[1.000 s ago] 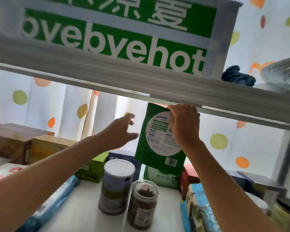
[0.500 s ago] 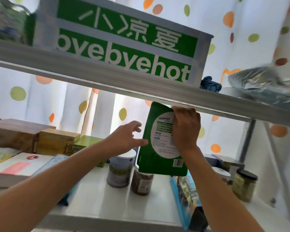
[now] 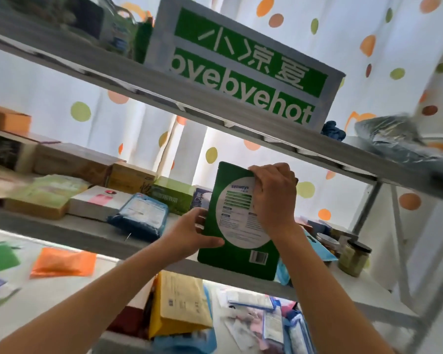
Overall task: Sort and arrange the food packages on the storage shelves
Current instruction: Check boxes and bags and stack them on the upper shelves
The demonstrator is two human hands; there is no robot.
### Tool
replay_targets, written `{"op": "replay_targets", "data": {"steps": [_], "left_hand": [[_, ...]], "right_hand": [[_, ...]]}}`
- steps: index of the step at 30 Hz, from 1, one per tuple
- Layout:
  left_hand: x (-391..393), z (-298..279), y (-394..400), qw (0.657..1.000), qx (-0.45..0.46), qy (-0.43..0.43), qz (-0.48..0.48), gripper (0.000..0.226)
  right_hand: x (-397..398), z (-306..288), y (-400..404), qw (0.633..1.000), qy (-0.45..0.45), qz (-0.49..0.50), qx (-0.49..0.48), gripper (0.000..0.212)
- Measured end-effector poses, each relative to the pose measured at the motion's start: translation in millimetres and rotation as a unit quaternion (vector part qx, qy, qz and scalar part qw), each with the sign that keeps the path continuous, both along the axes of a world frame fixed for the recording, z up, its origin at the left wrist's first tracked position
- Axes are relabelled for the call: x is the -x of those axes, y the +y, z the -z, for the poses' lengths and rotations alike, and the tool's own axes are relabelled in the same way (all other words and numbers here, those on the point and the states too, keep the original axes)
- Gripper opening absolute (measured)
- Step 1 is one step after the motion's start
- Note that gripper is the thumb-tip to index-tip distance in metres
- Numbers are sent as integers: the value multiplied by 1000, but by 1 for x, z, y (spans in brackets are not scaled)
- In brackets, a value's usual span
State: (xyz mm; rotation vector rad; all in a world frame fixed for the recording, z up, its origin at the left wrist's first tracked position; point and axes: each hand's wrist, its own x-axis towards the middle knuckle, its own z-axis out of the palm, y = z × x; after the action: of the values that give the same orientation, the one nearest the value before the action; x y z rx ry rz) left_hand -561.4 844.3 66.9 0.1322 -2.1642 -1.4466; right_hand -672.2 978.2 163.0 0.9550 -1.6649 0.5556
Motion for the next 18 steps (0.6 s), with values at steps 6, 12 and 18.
{"op": "replay_targets", "data": {"steps": [6, 12, 18], "left_hand": [[-71, 41, -23, 991, -136, -13, -6, 57], [-112, 70, -43, 981, -120, 23, -149, 81], [-153, 86, -56, 986, -123, 5, -111, 60]], "right_hand": [[-63, 21, -24, 996, -43, -64, -49, 30], [-118, 39, -54, 984, -107, -139, -39, 33], [-154, 49, -77, 960, -189, -193, -75, 31]]}}
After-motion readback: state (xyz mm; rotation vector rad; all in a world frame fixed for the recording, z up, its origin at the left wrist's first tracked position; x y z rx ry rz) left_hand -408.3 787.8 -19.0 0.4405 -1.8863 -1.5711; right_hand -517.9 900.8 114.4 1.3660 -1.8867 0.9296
